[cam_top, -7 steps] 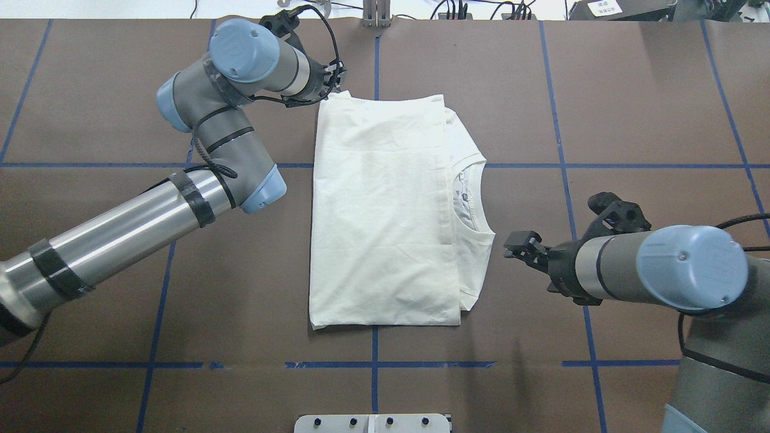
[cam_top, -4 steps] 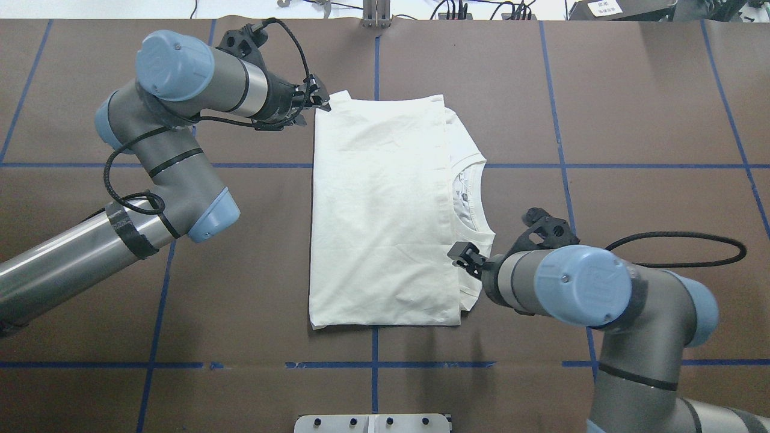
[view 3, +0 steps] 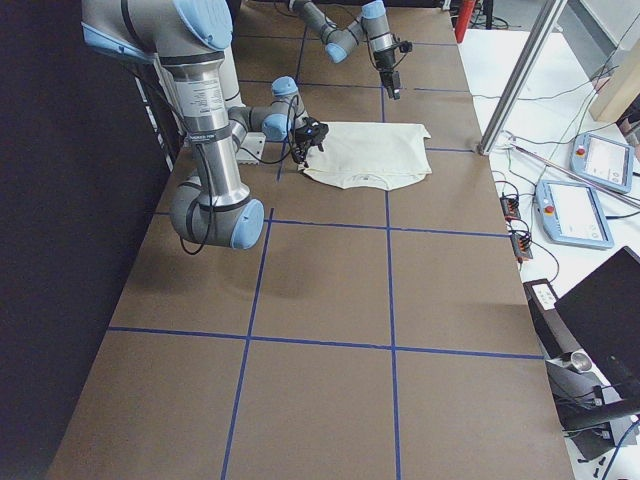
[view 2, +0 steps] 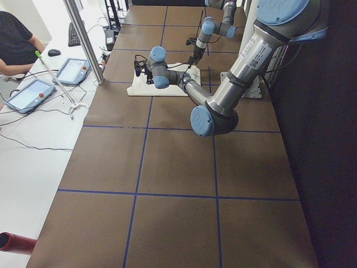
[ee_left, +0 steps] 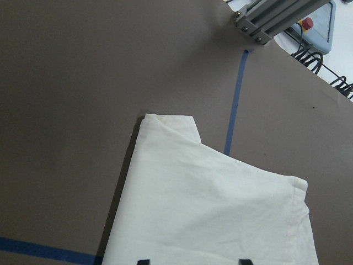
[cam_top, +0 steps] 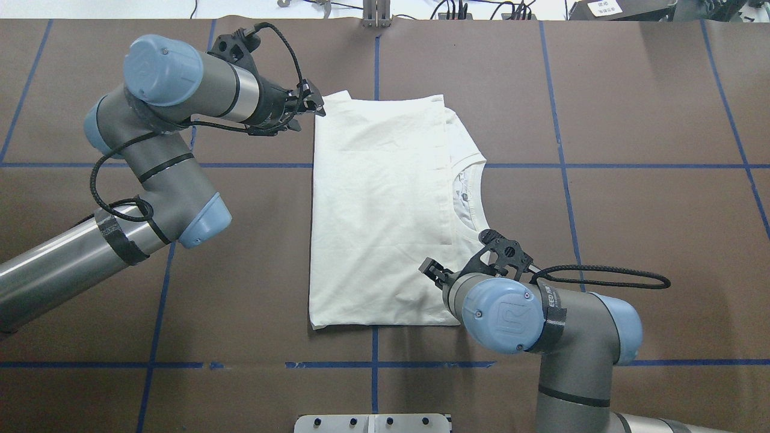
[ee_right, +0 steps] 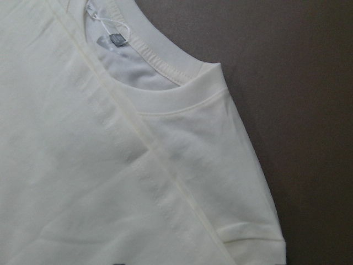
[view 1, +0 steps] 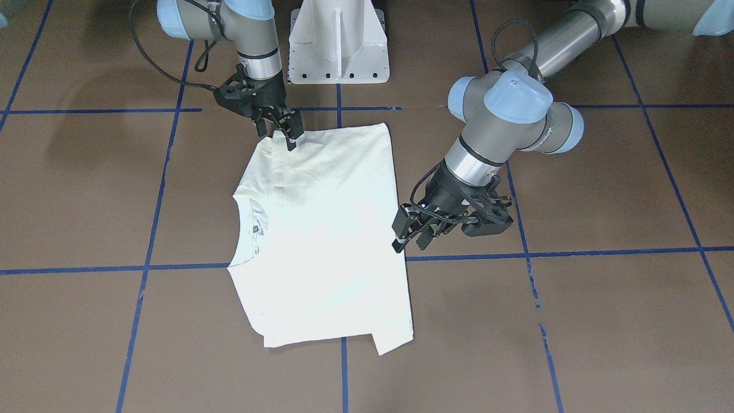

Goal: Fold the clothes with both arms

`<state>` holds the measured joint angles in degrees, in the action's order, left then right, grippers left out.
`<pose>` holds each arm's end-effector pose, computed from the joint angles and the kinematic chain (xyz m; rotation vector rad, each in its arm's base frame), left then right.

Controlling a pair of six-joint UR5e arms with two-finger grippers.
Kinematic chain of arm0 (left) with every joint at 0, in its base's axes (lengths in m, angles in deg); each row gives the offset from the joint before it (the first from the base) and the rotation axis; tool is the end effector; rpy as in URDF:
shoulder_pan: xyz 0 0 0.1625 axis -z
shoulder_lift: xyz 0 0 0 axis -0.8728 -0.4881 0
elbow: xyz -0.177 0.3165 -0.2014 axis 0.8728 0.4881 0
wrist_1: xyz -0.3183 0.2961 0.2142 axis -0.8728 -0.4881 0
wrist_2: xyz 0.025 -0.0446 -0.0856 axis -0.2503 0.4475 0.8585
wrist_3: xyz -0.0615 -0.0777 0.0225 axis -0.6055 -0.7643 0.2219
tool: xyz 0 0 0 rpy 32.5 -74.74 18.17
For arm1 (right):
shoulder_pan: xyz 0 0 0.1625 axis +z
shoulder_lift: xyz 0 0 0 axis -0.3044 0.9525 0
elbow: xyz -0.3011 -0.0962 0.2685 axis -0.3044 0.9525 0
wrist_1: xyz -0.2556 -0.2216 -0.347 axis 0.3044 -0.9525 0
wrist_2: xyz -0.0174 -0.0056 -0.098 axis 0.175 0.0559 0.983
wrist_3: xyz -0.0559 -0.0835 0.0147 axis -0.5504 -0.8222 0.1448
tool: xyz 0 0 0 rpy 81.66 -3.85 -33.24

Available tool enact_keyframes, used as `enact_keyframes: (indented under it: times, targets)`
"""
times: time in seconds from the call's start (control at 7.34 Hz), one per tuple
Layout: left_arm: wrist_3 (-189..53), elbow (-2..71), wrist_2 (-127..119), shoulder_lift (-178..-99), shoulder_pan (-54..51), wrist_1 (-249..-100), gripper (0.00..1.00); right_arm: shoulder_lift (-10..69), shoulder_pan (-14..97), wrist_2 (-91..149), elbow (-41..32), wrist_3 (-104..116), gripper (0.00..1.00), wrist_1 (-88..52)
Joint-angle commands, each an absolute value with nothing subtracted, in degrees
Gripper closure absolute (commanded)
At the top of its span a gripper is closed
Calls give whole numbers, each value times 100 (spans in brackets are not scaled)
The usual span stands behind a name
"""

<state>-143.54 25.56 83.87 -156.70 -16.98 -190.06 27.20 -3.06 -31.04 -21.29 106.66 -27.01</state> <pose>0.4949 -0.6122 0.1964 0.1863 1.2658 -0.4492 -0.5873 -0.3042 0.2297 0.0269 -0.8382 0.7364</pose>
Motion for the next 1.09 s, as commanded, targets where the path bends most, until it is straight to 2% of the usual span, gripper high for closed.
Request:
enact_keyframes:
  times: [0.0,0.68,0.82,0.95]
  targets:
    - [-14354,2559,8378,-15666,-1710,-19006,38,2785,-305,-3088,-2085,10662,15,-2741]
    - [-14363,2542,8387,-15666,-1719,-19006,38,2856,-463,-3193,-2085,10680,26,-2749]
    - [-14363,2541,8387,-15666,-1719,-19006,38,2865,-472,-3193,-2085,10680,43,-2749]
    - [-14363,2541,8387,-15666,-1719,-19006,38,2865,-480,-3193,-2085,10688,69,-2741]
